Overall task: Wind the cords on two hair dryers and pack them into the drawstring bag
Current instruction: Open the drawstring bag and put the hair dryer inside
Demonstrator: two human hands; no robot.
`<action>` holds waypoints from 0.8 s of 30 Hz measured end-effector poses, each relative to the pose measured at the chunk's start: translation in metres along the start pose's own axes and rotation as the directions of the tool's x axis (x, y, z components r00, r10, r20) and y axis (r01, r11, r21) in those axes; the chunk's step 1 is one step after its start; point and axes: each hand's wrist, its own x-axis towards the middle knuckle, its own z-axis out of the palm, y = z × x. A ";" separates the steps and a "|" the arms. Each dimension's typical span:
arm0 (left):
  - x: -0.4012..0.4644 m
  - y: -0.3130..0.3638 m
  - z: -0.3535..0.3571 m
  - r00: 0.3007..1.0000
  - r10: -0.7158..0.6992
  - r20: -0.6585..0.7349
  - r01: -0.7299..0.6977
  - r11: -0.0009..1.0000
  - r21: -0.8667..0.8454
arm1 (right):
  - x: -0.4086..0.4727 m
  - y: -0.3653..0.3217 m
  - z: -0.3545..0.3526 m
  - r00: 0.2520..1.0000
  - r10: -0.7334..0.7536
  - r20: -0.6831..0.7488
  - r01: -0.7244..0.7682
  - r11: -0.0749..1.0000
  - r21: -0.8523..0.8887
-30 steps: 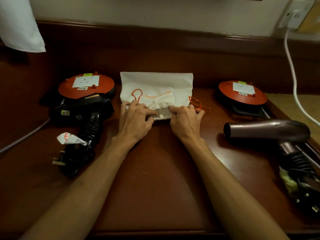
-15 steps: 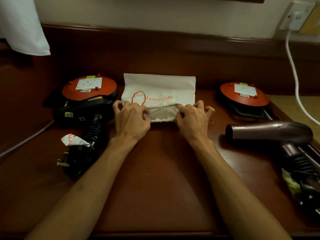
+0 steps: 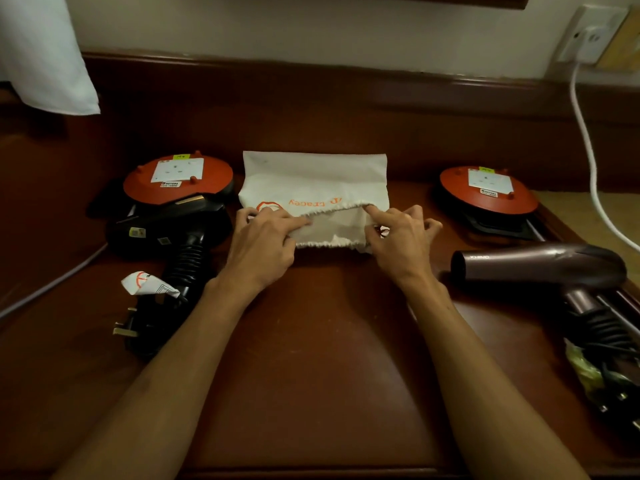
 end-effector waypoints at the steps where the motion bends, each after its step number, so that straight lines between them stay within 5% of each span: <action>1: 0.000 0.000 0.001 0.999 -0.032 0.039 0.030 0.998 0.057 | 0.000 -0.002 -0.001 1.000 -0.013 0.028 0.013 1.000 -0.001; 7: -0.004 0.002 0.004 0.935 -0.186 0.302 0.087 0.946 0.312 | -0.004 -0.012 0.004 0.968 -0.135 0.211 0.159 0.983 -0.098; 13: 0.000 -0.007 -0.003 0.965 -0.214 -0.155 0.222 0.974 0.040 | -0.001 -0.004 -0.003 1.000 0.020 -0.015 -0.021 0.996 -0.092; 20: -0.001 -0.005 -0.013 0.922 -0.225 0.315 0.252 0.967 -0.048 | 0.002 -0.005 -0.001 0.989 -0.053 0.137 0.079 0.979 -0.187; 24: 0.000 -0.016 -0.016 0.971 -0.241 0.011 0.241 0.967 -0.083 | 0.005 0.005 -0.010 0.999 -0.053 -0.002 0.052 0.979 -0.196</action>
